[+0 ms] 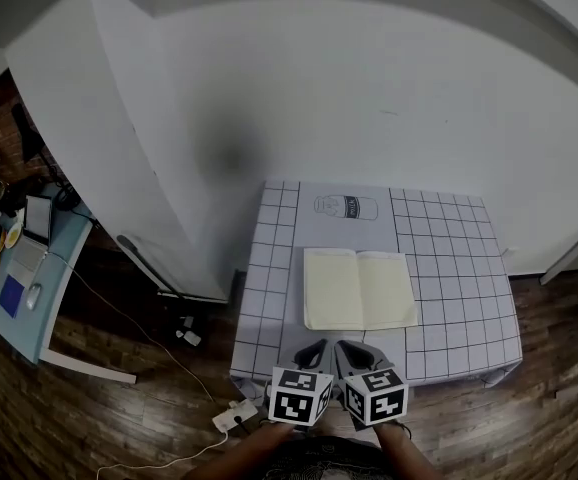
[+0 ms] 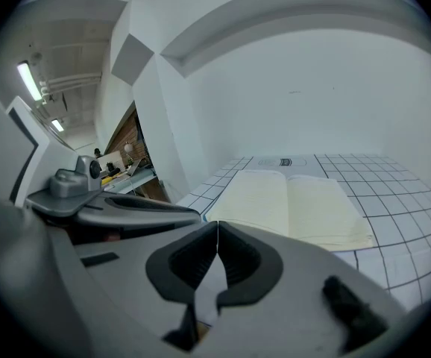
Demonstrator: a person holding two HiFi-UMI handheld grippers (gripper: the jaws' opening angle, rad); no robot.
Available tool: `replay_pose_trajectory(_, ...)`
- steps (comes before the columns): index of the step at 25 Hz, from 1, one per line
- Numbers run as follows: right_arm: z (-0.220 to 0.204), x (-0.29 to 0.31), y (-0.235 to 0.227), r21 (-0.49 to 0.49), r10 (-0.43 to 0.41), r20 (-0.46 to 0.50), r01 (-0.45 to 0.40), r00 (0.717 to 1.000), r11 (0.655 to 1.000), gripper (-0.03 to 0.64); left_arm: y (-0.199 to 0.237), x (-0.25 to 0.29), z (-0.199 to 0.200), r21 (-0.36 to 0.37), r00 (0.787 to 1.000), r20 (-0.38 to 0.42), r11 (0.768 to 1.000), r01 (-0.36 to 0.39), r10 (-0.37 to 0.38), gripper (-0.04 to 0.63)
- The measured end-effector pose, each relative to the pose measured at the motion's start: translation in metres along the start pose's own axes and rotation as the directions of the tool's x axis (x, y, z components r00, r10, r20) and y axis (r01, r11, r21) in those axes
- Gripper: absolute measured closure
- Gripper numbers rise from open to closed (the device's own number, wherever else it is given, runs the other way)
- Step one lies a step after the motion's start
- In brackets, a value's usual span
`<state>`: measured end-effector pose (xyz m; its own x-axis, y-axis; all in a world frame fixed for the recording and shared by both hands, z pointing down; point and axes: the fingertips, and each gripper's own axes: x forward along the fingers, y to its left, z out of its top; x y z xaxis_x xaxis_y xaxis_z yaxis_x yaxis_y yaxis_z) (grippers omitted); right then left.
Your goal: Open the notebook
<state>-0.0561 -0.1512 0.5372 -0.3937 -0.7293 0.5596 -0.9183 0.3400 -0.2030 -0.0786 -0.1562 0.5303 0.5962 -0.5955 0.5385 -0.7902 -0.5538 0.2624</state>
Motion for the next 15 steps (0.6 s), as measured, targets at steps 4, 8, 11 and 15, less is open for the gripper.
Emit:
replay_pose_trajectory(4, 0.002, -0.018, -0.007, 0.001, 0.011, 0.025, -0.011, 1.000, 1.000, 0.604, -0.016, -0.001, -0.003, -0.001, 1.000, -0.001, 1.000, -0.016, 0.016, 0.584)
replay_pose_trajectory(8, 0.000, -0.037, -0.013, 0.005, 0.028, 0.043, -0.028, 0.999, 1.000, 0.604, -0.036, -0.003, -0.002, 0.000, 1.000, 0.012, 1.000, -0.028, 0.028, 0.584)
replay_pose_trajectory(11, 0.001, -0.050, -0.018, 0.003, 0.040, 0.056, -0.040, 0.998, 0.999, 0.604, -0.050, -0.005, -0.002, -0.001, 0.999, 0.019, 1.000, -0.030, 0.030, 0.584)
replay_pose_trajectory(15, 0.002, -0.066, -0.025, -0.011, 0.046, 0.075, -0.045, 0.996, 0.999, 0.604, -0.068, -0.007, -0.003, -0.003, 0.999, 0.029, 0.999, -0.041, 0.041, 0.584)
